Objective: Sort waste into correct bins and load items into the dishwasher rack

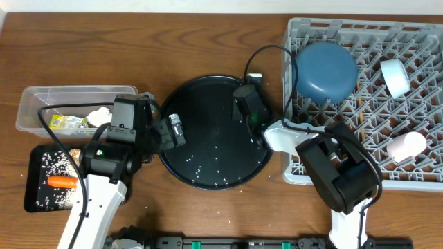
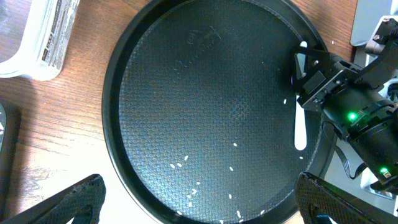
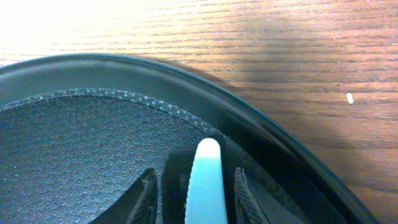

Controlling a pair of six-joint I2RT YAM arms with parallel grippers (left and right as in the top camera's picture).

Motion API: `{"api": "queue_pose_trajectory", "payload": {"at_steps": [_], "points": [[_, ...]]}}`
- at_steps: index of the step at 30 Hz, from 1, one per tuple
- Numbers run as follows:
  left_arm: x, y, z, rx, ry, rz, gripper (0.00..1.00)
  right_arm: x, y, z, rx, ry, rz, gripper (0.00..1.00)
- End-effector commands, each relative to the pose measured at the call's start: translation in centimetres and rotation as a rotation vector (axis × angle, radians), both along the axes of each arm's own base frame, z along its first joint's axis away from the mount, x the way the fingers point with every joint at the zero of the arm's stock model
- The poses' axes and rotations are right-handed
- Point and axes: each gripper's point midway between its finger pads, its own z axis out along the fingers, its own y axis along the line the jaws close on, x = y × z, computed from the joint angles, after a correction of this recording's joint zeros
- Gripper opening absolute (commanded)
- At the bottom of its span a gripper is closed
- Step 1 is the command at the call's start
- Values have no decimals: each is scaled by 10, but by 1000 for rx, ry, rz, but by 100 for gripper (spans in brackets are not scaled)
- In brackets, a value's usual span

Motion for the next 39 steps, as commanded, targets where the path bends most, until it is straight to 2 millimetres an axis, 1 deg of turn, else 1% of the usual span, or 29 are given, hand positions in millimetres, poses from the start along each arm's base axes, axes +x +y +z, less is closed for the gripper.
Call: {"api": "queue_pose_trajectory", "payload": {"at_steps": [1,5,9,10,11,14,15,18,27,28,29,30,31,33,34,37,39], "points": [[2,3,3,13,-8,7,98,-1,-4,-6,-18,5,-16,33],[2,3,3,13,-8,7,98,-3,-5,-14,-28,19,-16,32],[2,3,3,13,-8,7,98,-7,-7,-32,-50,50,-15,31],[2,3,3,13,-8,7,98,-7,-7,-35,-52,53,-15,29],[2,3,3,13,-8,7,98,-7,-8,-35,-53,53,-15,25],[2,3,3,13,-8,7,98,-5,-6,-28,-43,40,-14,2],[2,3,3,13,-8,7,98,-5,-5,-24,-38,33,-14,1],[2,3,3,13,-8,7,98,-2,-3,-12,-23,12,-13,1],[2,3,3,13,-8,7,98,5,3,40,32,-77,-4,1],[2,3,3,13,-8,7,98,5,3,43,36,-82,-4,4],[2,3,3,13,-8,7,98,6,4,45,40,-85,-2,11],[2,3,3,13,-8,7,98,4,6,45,49,-79,11,17],[2,3,3,13,-8,7,98,3,9,44,56,-72,23,19],[2,3,3,13,-8,7,98,-1,12,39,67,-44,45,16],[2,3,3,13,-8,7,98,-3,12,37,72,-30,40,16],[2,3,3,13,-8,7,98,-8,8,27,78,17,10,21],[2,3,3,13,-8,7,98,-10,7,17,82,41,-5,26]]}}
